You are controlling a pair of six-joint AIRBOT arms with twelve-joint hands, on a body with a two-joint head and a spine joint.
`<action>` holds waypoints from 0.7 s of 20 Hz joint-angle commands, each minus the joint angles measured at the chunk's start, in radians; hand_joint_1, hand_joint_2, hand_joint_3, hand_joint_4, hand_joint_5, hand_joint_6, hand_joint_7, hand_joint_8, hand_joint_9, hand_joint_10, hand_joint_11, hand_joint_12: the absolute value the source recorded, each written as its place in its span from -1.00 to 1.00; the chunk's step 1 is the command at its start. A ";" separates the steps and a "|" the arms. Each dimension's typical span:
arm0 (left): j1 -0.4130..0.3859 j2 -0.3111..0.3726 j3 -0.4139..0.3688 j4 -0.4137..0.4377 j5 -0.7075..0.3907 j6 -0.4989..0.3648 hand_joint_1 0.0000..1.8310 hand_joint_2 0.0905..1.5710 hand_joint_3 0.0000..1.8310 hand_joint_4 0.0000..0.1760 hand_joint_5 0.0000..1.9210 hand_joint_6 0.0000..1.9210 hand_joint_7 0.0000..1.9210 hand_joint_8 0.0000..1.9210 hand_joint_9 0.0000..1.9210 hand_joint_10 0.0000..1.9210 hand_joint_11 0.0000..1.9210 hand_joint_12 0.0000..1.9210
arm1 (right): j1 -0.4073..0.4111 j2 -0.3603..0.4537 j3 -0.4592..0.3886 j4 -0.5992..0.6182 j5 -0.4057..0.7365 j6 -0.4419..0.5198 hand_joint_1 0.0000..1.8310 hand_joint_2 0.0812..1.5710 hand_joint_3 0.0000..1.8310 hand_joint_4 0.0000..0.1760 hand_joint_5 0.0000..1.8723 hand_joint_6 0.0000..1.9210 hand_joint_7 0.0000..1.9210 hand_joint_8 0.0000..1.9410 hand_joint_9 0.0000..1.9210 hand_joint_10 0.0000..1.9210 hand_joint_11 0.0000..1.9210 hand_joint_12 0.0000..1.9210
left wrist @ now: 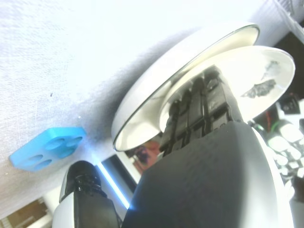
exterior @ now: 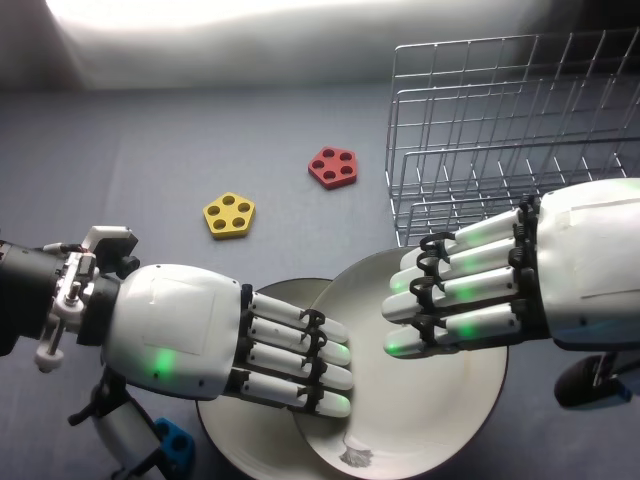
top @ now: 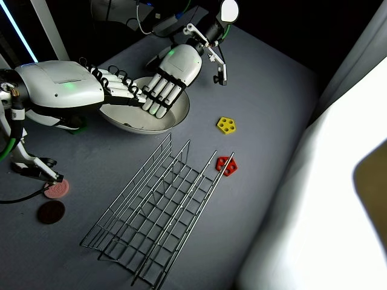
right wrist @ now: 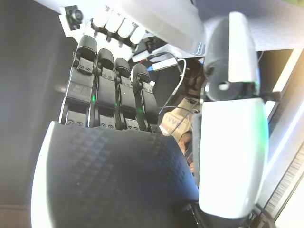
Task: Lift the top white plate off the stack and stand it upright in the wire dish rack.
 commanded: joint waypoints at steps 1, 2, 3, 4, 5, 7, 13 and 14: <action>-0.007 -0.012 -0.002 -0.012 0.013 -0.002 -0.86 0.16 -1.00 -1.00 -0.94 -1.00 -0.91 -1.00 -0.89 -1.00 -0.85 -0.99 | 0.001 0.007 0.003 0.063 0.047 0.000 0.25 0.16 -0.99 -1.00 -0.77 -0.99 -0.85 -0.99 -0.78 -0.99 -0.73 -0.96; -0.007 -0.013 0.000 -0.012 0.013 -0.002 -0.84 0.16 -1.00 -1.00 -0.93 -1.00 -0.90 -0.99 -0.88 -1.00 -0.84 -0.99 | -0.002 0.002 0.006 0.063 0.043 0.000 0.24 0.16 -0.99 -1.00 -0.79 -1.00 -0.85 -0.99 -0.79 -0.99 -0.74 -0.97; -0.007 -0.013 0.001 -0.012 0.012 -0.002 -0.83 0.16 -1.00 -1.00 -0.94 -1.00 -0.91 -1.00 -0.89 -1.00 -0.84 -0.99 | -0.004 -0.004 0.009 0.063 0.039 0.000 0.20 0.19 -0.99 -1.00 -0.82 -1.00 -0.87 -1.00 -0.82 -1.00 -0.77 -0.98; -0.007 -0.014 0.003 -0.013 0.012 -0.002 -0.83 0.16 -1.00 -1.00 -0.94 -1.00 -0.91 -1.00 -0.88 -1.00 -0.84 -0.99 | -0.007 -0.010 0.011 0.063 0.032 0.000 0.24 0.16 -1.00 -1.00 -0.78 -0.98 -0.84 -0.99 -0.80 -0.99 -0.75 -0.97; -0.007 -0.014 0.004 -0.013 0.012 -0.002 -0.82 0.15 -1.00 -1.00 -0.93 -0.99 -0.88 -0.99 -0.87 -0.99 -0.82 -0.98 | -0.009 -0.015 0.012 0.063 0.025 0.000 0.25 0.14 -1.00 -1.00 -0.75 -0.99 -0.82 -0.99 -0.78 -0.99 -0.75 -0.97; -0.007 -0.015 0.007 -0.013 0.011 -0.003 -0.85 0.15 -1.00 -1.00 -0.92 -0.99 -0.88 -0.99 -0.87 -0.99 -0.82 -0.98 | -0.016 -0.026 0.014 0.063 0.015 0.000 0.24 0.15 -1.00 -1.00 -0.77 -1.00 -0.84 -1.00 -0.81 -1.00 -0.77 -0.98; -0.007 -0.021 0.016 -0.016 0.011 -0.003 -0.84 0.15 -1.00 -1.00 -0.91 -0.99 -0.87 -0.99 -0.86 -1.00 -0.84 -0.99 | -0.040 -0.049 0.025 0.065 0.007 0.000 0.25 0.15 -1.00 -1.00 -0.76 -1.00 -0.83 -0.99 -0.82 -0.99 -0.77 -0.98; -0.007 -0.021 0.016 -0.016 0.011 -0.003 -0.83 0.15 -1.00 -1.00 -0.91 -0.99 -0.87 -0.99 -0.86 -0.99 -0.84 -0.99 | -0.042 -0.051 0.028 0.068 0.007 0.000 0.25 0.16 -1.00 -1.00 -0.79 -1.00 -0.88 -1.00 -0.84 -1.00 -0.79 -0.99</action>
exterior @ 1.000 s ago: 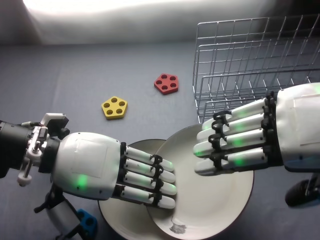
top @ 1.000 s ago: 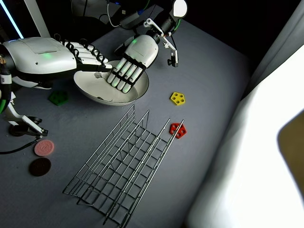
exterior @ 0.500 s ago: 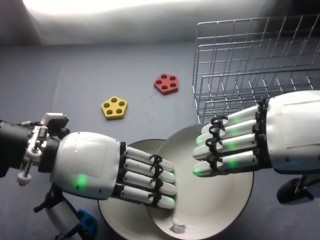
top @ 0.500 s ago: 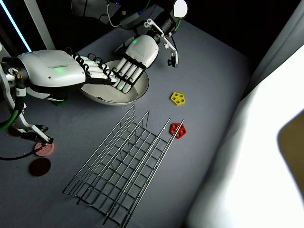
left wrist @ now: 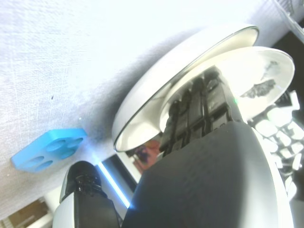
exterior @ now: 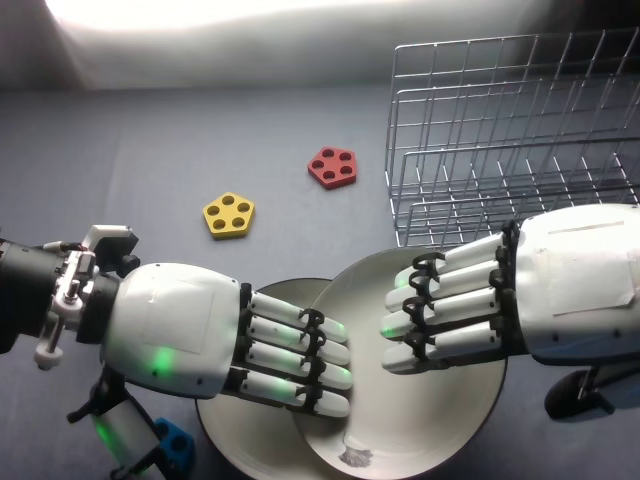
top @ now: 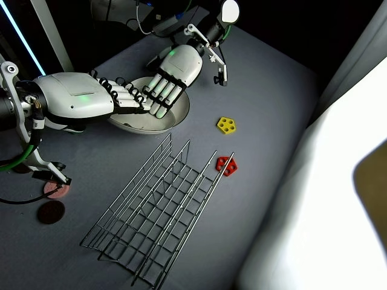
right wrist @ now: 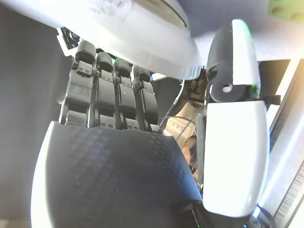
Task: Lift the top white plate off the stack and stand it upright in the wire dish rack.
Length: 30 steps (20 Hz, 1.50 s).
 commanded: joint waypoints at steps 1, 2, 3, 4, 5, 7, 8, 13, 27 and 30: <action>-0.007 -0.015 0.001 -0.016 0.024 -0.003 -0.85 0.16 -1.00 -1.00 -0.92 -1.00 -0.88 -1.00 -0.88 -1.00 -0.86 -1.00 | 0.004 0.007 0.003 0.058 0.062 0.001 0.24 0.16 -1.00 -1.00 -0.81 -1.00 -0.89 -1.00 -0.85 -1.00 -0.79 -0.99; -0.007 -0.015 0.002 -0.016 0.024 -0.003 -0.86 0.15 -1.00 -1.00 -0.92 -1.00 -0.88 -1.00 -0.88 -1.00 -0.86 -1.00 | 0.003 0.004 0.007 0.066 0.062 0.001 0.23 0.16 -1.00 -1.00 -0.78 -0.99 -0.86 -0.99 -0.83 -0.99 -0.76 -0.97; -0.007 -0.016 0.003 -0.016 0.024 -0.003 -0.84 0.15 -1.00 -1.00 -0.90 -0.99 -0.87 -0.99 -0.86 -0.99 -0.84 -0.99 | 0.002 0.001 0.010 0.071 0.062 0.001 0.23 0.15 -1.00 -1.00 -0.77 -0.99 -0.84 -0.98 -0.82 -0.99 -0.75 -0.97; -0.007 -0.016 0.004 -0.016 0.024 -0.003 -0.84 0.16 -1.00 -1.00 -0.90 -0.99 -0.87 -1.00 -0.87 -1.00 -0.85 -1.00 | 0.002 -0.001 0.011 0.073 0.062 0.001 0.23 0.15 -1.00 -1.00 -0.75 -0.98 -0.83 -0.98 -0.82 -0.99 -0.75 -0.97; -0.007 -0.016 0.004 -0.017 0.024 -0.003 -0.87 0.16 -1.00 -1.00 -0.90 -0.99 -0.87 -1.00 -0.86 -0.99 -0.83 -0.99 | 0.002 -0.003 0.011 0.073 0.063 0.001 0.22 0.17 -1.00 -1.00 -0.79 -1.00 -0.87 -1.00 -0.84 -1.00 -0.77 -0.98; -0.007 -0.016 0.005 -0.018 0.024 -0.004 -0.86 0.17 -1.00 -1.00 -0.92 -1.00 -0.89 -1.00 -0.88 -1.00 -0.87 -1.00 | 0.003 -0.017 0.010 0.082 0.063 0.001 0.23 0.16 -1.00 -1.00 -0.79 -1.00 -0.88 -1.00 -0.85 -1.00 -0.78 -0.98; -0.007 -0.016 0.006 -0.019 0.024 -0.004 -0.87 0.16 -1.00 -1.00 -0.90 -0.99 -0.87 -0.99 -0.86 -0.99 -0.85 -0.99 | 0.005 -0.026 0.010 0.088 0.063 0.001 0.22 0.15 -1.00 -1.00 -0.78 -0.99 -0.86 -0.99 -0.82 -0.99 -0.75 -0.97; -0.007 -0.017 0.013 -0.019 0.022 -0.004 -0.85 0.16 -1.00 -1.00 -0.91 -1.00 -0.87 -1.00 -0.86 -0.99 -0.84 -0.99 | 0.005 -0.049 0.009 0.120 0.062 0.001 0.22 0.16 -1.00 -1.00 -0.78 -0.99 -0.86 -0.99 -0.83 -0.99 -0.75 -0.97; -0.007 -0.023 0.022 -0.021 0.020 -0.007 -0.90 0.16 -1.00 -1.00 -0.91 -1.00 -0.88 -0.99 -0.88 -0.99 -0.87 -0.99 | -0.018 -0.083 0.039 0.126 0.061 -0.012 0.28 0.20 -0.99 -1.00 -0.69 -0.99 -0.76 -0.99 -0.76 -0.99 -0.73 -0.96; -0.007 -0.023 0.022 -0.021 0.020 -0.008 -0.89 0.16 -1.00 -1.00 -0.93 -1.00 -0.91 -1.00 -0.90 -1.00 -0.90 -1.00 | -0.017 -0.092 0.040 0.135 0.061 -0.014 0.33 0.22 -1.00 -1.00 -0.65 -0.99 -0.72 -0.99 -0.70 -0.99 -0.66 -0.93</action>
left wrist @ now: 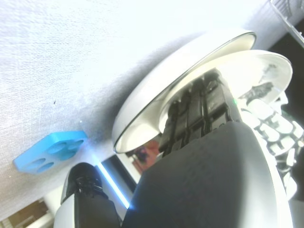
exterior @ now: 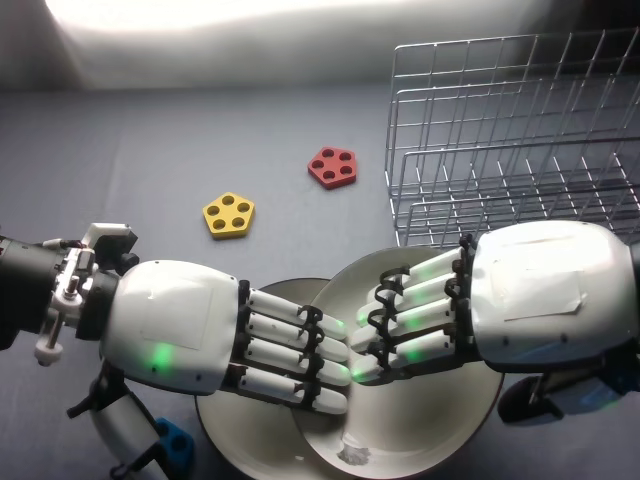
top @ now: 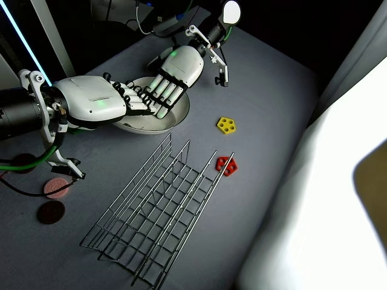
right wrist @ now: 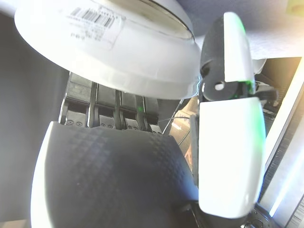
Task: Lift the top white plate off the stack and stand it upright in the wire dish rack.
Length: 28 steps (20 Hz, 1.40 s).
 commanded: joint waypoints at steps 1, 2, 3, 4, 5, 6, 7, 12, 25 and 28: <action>-0.007 -0.012 0.000 -0.017 0.031 -0.004 -0.89 0.16 -1.00 -1.00 -0.93 -1.00 -0.91 -1.00 -0.90 -1.00 -0.91 -1.00 | 0.004 0.005 0.000 0.052 0.073 -0.007 0.39 0.22 -1.00 -1.00 -0.57 -0.99 -0.66 -0.99 -0.66 -0.99 -0.61 -0.91; -0.007 -0.012 0.000 -0.017 0.031 -0.004 -0.89 0.16 -1.00 -1.00 -0.93 -1.00 -0.91 -1.00 -0.90 -1.00 -0.91 -1.00 | 0.004 0.001 0.002 0.052 0.071 -0.007 0.39 0.22 -1.00 -1.00 -0.57 -0.99 -0.66 -0.99 -0.66 -0.99 -0.61 -0.91; -0.007 -0.013 0.001 -0.017 0.031 -0.004 -0.89 0.16 -1.00 -1.00 -0.95 -1.00 -0.93 -1.00 -0.92 -1.00 -0.92 -1.00 | 0.003 -0.005 0.005 0.056 0.066 -0.016 0.43 0.24 -1.00 -1.00 -0.54 -0.99 -0.60 -0.98 -0.61 -0.98 -0.57 -0.89; -0.007 -0.013 0.002 -0.017 0.030 -0.004 -0.89 0.15 -1.00 -1.00 -0.94 -0.99 -0.92 -1.00 -0.91 -1.00 -0.91 -1.00 | 0.000 -0.008 0.006 0.070 0.059 -0.042 0.46 0.23 -1.00 -1.00 -0.49 -0.99 -0.54 -0.99 -0.54 -0.98 -0.51 -0.87; -0.007 -0.013 0.003 -0.017 0.030 -0.004 -0.89 0.15 -1.00 -1.00 -0.93 -0.99 -0.91 -0.99 -0.91 -0.99 -0.91 -1.00 | -0.002 -0.010 0.006 0.083 0.054 -0.073 0.46 0.24 -1.00 -1.00 -0.47 -0.99 -0.52 -0.99 -0.51 -0.98 -0.50 -0.87; -0.007 -0.013 0.003 -0.017 0.030 -0.004 -0.89 0.15 -1.00 -1.00 -0.93 -0.99 -0.91 -0.99 -0.91 -0.99 -0.91 -1.00 | -0.002 -0.010 0.006 0.085 0.054 -0.074 0.46 0.24 -1.00 -1.00 -0.47 -0.99 -0.52 -0.99 -0.51 -0.98 -0.50 -0.87; -0.007 -0.013 0.003 -0.018 0.030 -0.005 -0.89 0.16 -1.00 -1.00 -0.94 -1.00 -0.92 -1.00 -0.91 -1.00 -0.90 -0.99 | -0.002 -0.010 0.006 0.087 0.054 -0.074 0.47 0.26 -1.00 -1.00 -0.42 -0.99 -0.45 -0.99 -0.44 -0.98 -0.45 -0.84; -0.007 -0.013 0.003 -0.018 0.029 -0.005 -0.92 0.16 -1.00 -1.00 -0.93 -0.99 -0.91 -0.99 -0.91 -0.99 -0.90 -0.99 | -0.002 -0.010 0.006 0.088 0.054 -0.074 0.52 0.25 -1.00 -1.00 -0.29 -1.00 -0.30 -1.00 -0.27 -0.99 -0.29 -0.82; 0.002 -0.013 0.018 -0.037 0.021 -0.007 -0.93 0.17 -1.00 -1.00 -0.93 -0.99 -0.90 -0.99 -0.89 -0.99 -0.88 -0.98 | -0.006 -0.008 -0.010 0.091 0.054 -0.074 0.64 0.29 -1.00 -1.00 0.02 0.00 0.20 -0.54 0.15 -0.24 0.13 0.26; -0.008 0.000 0.027 -0.106 -0.003 -0.024 -0.93 0.16 -1.00 -1.00 -0.92 -0.99 -0.90 -0.99 -0.89 -0.99 -0.86 -0.98 | -0.006 -0.005 -0.034 0.095 0.068 -0.067 0.64 0.28 -1.00 -1.00 0.04 -0.01 0.24 -0.58 0.14 -0.24 0.12 0.26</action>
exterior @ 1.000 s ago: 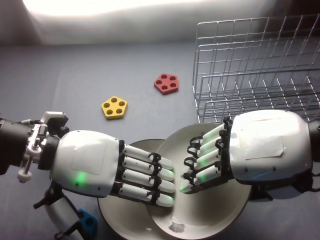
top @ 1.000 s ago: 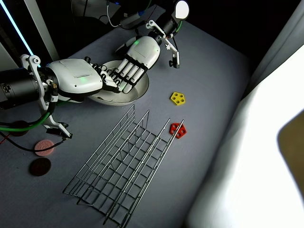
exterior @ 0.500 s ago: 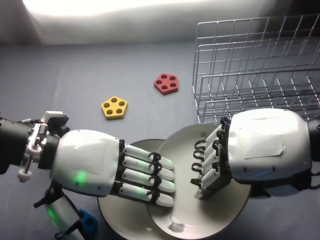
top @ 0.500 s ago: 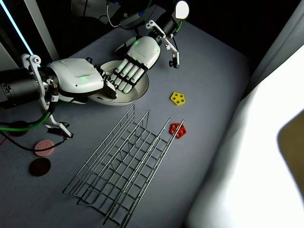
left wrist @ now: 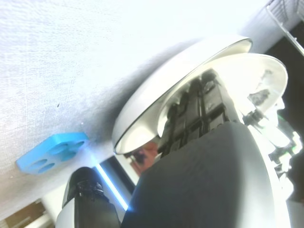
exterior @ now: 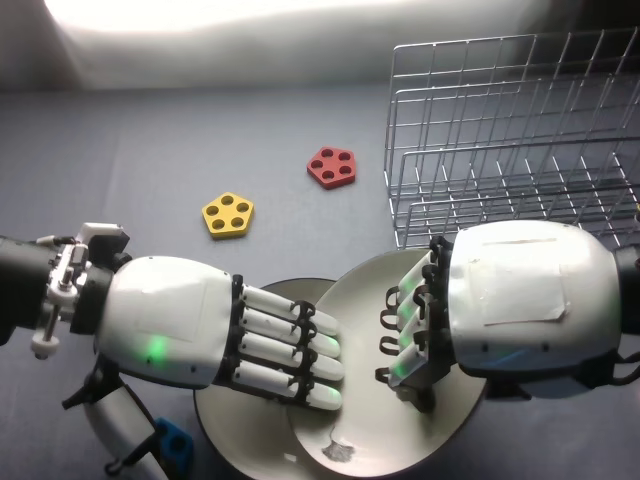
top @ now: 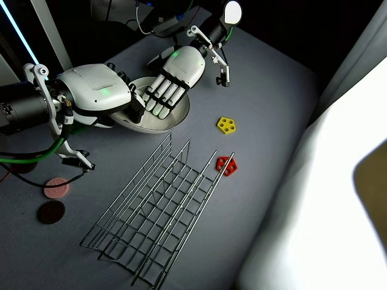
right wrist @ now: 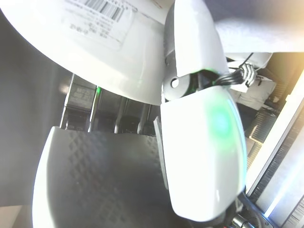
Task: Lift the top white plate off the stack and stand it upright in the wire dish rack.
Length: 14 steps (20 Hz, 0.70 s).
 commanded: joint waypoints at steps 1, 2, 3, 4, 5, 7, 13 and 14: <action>-0.024 0.006 0.008 -0.072 -0.003 -0.004 -0.93 0.16 -1.00 -1.00 -0.92 -0.99 -0.90 -0.99 -0.89 -0.99 -0.86 -0.98 | -0.002 0.008 -0.010 0.034 0.043 0.012 0.64 0.28 -1.00 -1.00 0.04 -0.01 0.24 -0.58 0.14 -0.24 0.12 0.26; -0.030 0.009 0.010 -0.084 -0.010 -0.007 -0.93 0.17 -1.00 -1.00 -0.94 -1.00 -0.91 -1.00 -0.89 -1.00 -0.87 -0.98 | 0.001 0.008 -0.015 0.039 0.043 0.012 0.64 0.29 -1.00 -1.00 0.03 0.01 0.22 -0.55 0.12 -0.23 0.11 0.27; -0.036 0.017 0.016 -0.107 -0.022 -0.014 -0.93 0.17 -1.00 -1.00 -0.94 -1.00 -0.90 -1.00 -0.89 -1.00 -0.87 -0.98 | 0.008 0.008 -0.021 0.048 0.043 0.012 0.52 0.32 -1.00 -1.00 0.04 0.09 0.16 -0.37 0.12 -0.08 0.27 -0.47; -0.038 0.026 0.022 -0.132 -0.031 -0.020 -0.93 0.17 -1.00 -1.00 -0.94 -1.00 -0.91 -1.00 -0.90 -1.00 -0.88 -0.99 | 0.016 0.008 -0.026 0.062 0.043 0.012 0.52 0.33 -1.00 -1.00 0.04 0.09 0.15 -0.34 0.11 -0.07 0.33 -0.62; -0.040 0.038 0.030 -0.166 -0.046 -0.027 -0.93 0.17 -1.00 -1.00 -0.94 -1.00 -0.91 -1.00 -0.90 -1.00 -0.89 -0.99 | 0.028 0.008 -0.029 0.078 0.043 0.016 0.51 0.34 -1.00 -1.00 0.00 0.14 0.10 -0.26 0.09 -0.03 0.35 -0.70; -0.040 0.058 0.042 -0.205 -0.069 -0.040 -0.91 0.16 -1.00 -1.00 -0.93 -1.00 -0.90 -1.00 -0.89 -1.00 -0.87 -0.98 | 0.050 0.008 -0.031 0.095 0.043 0.042 0.51 0.35 -1.00 -1.00 -0.01 0.16 0.08 -0.22 0.08 -0.01 0.36 -0.72; -0.040 0.125 0.072 -0.314 -0.141 -0.070 -0.92 0.16 -1.00 -1.00 -0.94 -1.00 -0.91 -1.00 -0.91 -1.00 -0.91 -1.00 | 0.096 0.009 -0.071 0.110 0.042 0.069 0.53 0.35 -1.00 -1.00 0.01 0.15 0.09 -0.23 0.07 -0.01 0.19 -0.34; -0.040 0.133 0.079 -0.331 -0.148 -0.076 -0.90 0.16 -1.00 -1.00 -0.94 -1.00 -0.91 -1.00 -0.91 -1.00 -0.90 -1.00 | 0.103 0.010 -0.076 0.117 0.041 0.069 0.51 0.35 -1.00 -1.00 -0.01 0.17 0.08 -0.21 0.07 0.00 0.26 -0.51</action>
